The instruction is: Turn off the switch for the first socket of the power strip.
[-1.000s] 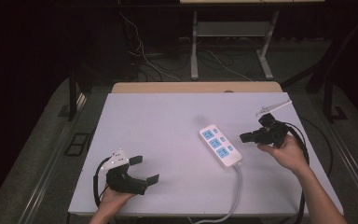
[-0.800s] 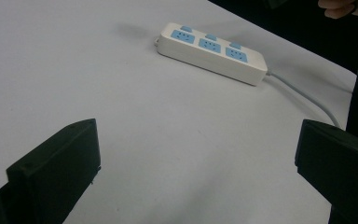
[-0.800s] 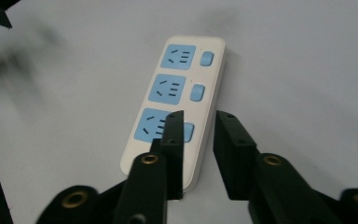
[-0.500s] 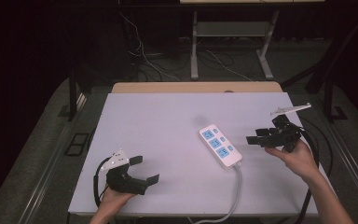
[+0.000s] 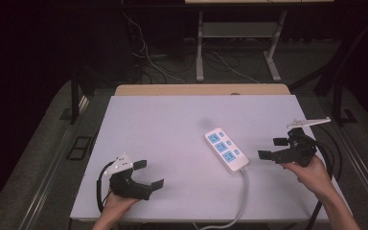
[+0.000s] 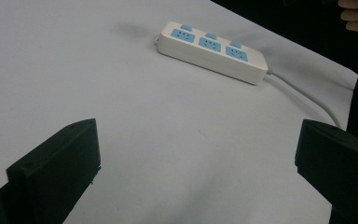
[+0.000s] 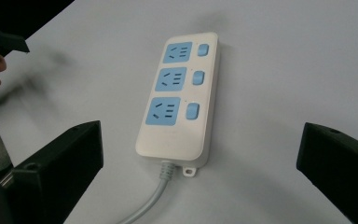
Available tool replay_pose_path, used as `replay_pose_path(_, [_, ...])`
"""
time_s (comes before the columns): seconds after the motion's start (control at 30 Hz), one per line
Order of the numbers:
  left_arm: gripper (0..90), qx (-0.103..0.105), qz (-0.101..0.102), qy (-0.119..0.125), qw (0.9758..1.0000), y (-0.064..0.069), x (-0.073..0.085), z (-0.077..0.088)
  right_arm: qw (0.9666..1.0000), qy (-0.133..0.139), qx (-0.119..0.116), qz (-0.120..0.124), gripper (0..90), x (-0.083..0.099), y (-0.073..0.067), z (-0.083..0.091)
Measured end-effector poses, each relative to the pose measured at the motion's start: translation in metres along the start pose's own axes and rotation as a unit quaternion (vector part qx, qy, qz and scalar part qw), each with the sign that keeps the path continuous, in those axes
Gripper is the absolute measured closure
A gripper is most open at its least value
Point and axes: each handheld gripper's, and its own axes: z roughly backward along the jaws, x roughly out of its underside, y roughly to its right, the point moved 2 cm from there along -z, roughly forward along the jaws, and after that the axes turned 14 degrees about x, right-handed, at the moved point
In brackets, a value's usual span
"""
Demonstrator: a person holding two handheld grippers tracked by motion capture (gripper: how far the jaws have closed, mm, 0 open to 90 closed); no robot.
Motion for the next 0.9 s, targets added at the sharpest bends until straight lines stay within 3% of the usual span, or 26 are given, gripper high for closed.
replay_pose_path(0.9, [0.0, 0.0, -0.001, -0.002, 1.0, 0.0, 0.0, -0.001, 0.9992, 0.022, -0.033, -0.011, 0.3, 0.05, -0.013, 0.002])
